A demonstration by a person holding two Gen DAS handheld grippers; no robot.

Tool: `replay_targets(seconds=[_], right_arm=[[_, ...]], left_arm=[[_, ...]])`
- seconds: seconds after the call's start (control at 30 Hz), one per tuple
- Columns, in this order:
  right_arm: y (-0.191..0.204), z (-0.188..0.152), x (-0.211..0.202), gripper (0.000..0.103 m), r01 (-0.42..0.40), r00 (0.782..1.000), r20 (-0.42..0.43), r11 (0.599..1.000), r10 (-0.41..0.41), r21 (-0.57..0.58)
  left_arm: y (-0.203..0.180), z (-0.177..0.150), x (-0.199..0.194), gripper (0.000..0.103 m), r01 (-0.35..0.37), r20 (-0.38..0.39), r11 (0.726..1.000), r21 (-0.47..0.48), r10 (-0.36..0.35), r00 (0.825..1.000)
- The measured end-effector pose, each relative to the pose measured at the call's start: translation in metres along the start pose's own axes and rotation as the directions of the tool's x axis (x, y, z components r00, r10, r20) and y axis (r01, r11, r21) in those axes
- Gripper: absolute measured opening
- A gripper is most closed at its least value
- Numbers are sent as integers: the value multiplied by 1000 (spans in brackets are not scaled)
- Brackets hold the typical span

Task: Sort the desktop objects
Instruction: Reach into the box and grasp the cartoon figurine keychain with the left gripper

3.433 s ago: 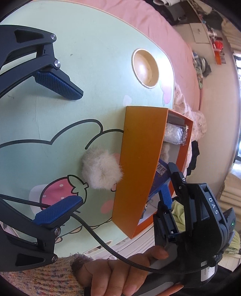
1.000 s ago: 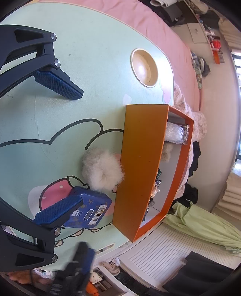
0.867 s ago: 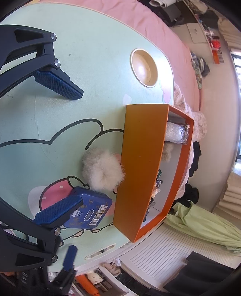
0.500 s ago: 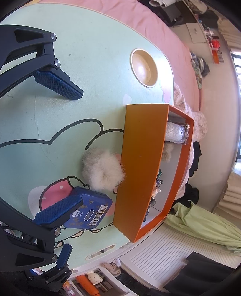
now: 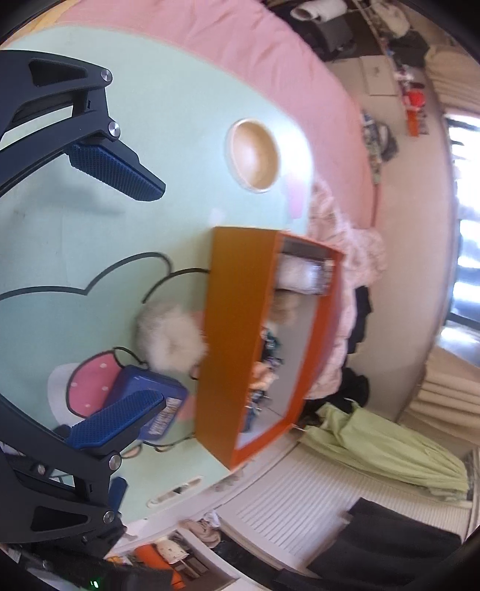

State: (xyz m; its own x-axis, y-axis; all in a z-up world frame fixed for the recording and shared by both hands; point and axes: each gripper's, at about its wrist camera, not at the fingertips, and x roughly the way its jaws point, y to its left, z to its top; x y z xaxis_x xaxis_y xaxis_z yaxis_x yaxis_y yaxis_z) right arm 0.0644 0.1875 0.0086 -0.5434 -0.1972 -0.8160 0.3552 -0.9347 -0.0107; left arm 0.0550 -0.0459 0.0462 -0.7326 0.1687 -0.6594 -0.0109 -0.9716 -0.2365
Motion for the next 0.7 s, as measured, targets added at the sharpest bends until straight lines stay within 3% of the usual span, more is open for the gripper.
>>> replay_targets(seconds=[0.07, 0.17, 0.23, 0.33, 0.4, 0.53, 0.7], right_arm=[[0, 0, 0, 103, 1, 1000, 0, 1000, -1, 0], [0, 0, 0, 103, 0, 1000, 0, 1000, 0, 0], [0, 0, 0, 103, 0, 1000, 1, 1000, 0, -1], [0, 0, 0, 103, 0, 1000, 1, 1000, 0, 0], [0, 0, 0, 103, 0, 1000, 1, 1000, 0, -1], [1, 0, 0, 103, 0, 1000, 1, 1000, 0, -1], [1, 0, 0, 103, 1, 1000, 1, 1000, -1, 0]], left_arm=[[-7, 12, -9, 101, 21, -4, 1000, 24, -21, 1000], [-15, 36, -16, 93, 172, -18, 985, 11, -172, 985], [-24, 57, -10, 88, 218, -33, 976, 15, -218, 975], [-38, 89, 14, 62, 211, -80, 977, 32, -208, 975], [-49, 106, 41, 36, 215, -156, 976, 45, -205, 966], [-72, 114, 92, 31, 243, -328, 970, 28, -221, 918], [-92, 106, 129, 31, 147, -389, 984, 97, -99, 916]])
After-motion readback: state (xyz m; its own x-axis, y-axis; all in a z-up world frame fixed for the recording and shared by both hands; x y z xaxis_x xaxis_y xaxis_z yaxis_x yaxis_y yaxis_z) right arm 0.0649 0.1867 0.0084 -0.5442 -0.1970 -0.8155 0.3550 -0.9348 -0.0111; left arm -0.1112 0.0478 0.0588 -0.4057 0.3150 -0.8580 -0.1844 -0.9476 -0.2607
